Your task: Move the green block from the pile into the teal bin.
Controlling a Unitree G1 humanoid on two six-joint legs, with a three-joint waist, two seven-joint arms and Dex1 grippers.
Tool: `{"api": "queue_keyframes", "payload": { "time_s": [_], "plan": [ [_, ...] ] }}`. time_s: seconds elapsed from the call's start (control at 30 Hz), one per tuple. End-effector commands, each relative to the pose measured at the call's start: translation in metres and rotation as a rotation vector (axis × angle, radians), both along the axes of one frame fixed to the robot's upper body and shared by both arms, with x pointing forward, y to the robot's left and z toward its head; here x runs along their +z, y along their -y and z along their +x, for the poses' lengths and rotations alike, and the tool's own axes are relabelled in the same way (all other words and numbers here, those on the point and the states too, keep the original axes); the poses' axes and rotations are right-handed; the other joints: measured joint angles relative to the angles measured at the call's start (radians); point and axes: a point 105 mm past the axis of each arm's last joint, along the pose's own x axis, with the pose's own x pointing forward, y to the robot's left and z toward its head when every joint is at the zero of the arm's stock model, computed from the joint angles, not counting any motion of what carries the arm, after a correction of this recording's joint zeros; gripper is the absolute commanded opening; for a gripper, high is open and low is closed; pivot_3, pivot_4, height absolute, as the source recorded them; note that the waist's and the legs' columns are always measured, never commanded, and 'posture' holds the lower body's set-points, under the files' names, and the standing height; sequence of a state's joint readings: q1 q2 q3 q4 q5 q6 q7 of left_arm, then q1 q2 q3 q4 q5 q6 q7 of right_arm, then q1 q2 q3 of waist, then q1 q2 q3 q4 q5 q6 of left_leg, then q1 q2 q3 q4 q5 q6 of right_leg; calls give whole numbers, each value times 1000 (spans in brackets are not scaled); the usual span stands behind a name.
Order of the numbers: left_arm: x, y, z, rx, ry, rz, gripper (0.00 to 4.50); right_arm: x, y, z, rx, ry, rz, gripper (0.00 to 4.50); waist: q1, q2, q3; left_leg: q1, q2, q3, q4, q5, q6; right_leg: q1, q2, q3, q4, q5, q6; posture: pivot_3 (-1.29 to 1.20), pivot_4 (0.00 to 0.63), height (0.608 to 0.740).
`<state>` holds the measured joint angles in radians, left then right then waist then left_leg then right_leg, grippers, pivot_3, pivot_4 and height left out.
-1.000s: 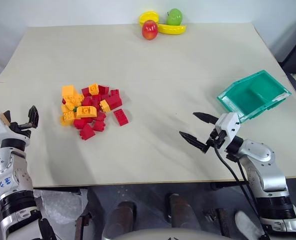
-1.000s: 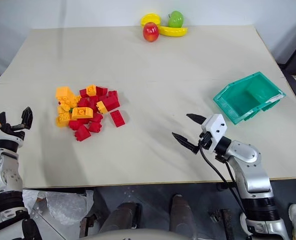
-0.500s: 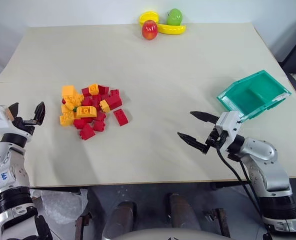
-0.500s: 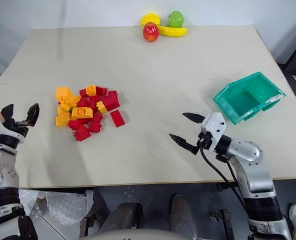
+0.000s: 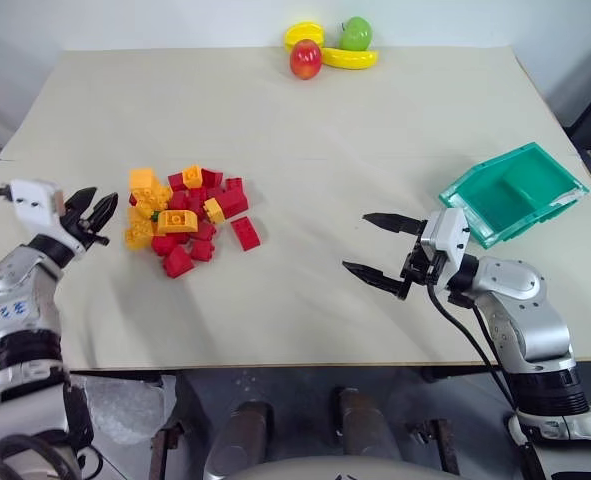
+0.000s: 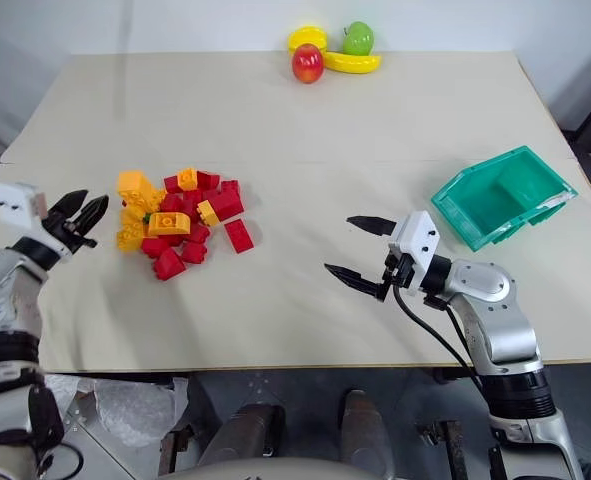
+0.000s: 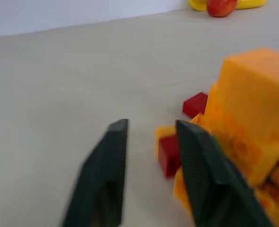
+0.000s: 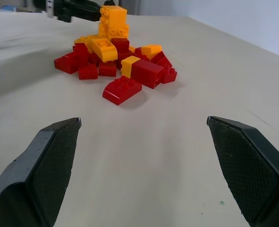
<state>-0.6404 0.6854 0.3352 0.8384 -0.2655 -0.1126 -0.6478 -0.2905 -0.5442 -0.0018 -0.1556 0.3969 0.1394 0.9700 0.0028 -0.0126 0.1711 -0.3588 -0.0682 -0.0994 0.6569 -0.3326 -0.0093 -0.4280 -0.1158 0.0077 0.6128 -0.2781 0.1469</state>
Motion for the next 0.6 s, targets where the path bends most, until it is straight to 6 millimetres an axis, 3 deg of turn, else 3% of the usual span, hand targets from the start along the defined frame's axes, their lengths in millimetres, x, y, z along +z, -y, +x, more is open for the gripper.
{"api": "queue_keyframes", "payload": {
  "time_s": [0.03,0.1,0.23,0.37,0.5,0.6],
  "plan": [
    [5,6,13,0,3,34,430,8,-3,-3,7,26,15,4500,-3,0,0,0,0,0,0,0,0,0,0,0,0,0,0,0,150,740],
    [3,19,22,-40,-18,36,54,8,-3,-4,2,26,16,4500,-4,0,0,-1,-1,0,0,0,0,-1,0,0,0,0,0,0,150,740],
    [-13,63,27,-260,-99,64,54,9,-2,-5,-13,26,16,4500,-5,0,0,-2,-1,0,0,0,1,-2,0,-1,0,0,0,0,150,740],
    [-26,93,15,-472,-173,90,54,9,-1,-6,-22,25,14,4500,-7,0,0,-2,-1,0,2,-1,1,-2,0,0,1,0,0,0,150,740],
    [-27,104,5,-566,-199,84,54,9,-1,-6,-25,24,13,4500,-7,1,0,-2,-1,0,4,-1,1,-1,0,0,3,0,0,0,150,740],
    [-17,104,3,-570,-160,70,54,9,-2,-4,-22,25,13,4500,-6,1,0,-2,0,0,5,-1,1,-2,0,1,5,0,0,0,150,740]
  ]
}}
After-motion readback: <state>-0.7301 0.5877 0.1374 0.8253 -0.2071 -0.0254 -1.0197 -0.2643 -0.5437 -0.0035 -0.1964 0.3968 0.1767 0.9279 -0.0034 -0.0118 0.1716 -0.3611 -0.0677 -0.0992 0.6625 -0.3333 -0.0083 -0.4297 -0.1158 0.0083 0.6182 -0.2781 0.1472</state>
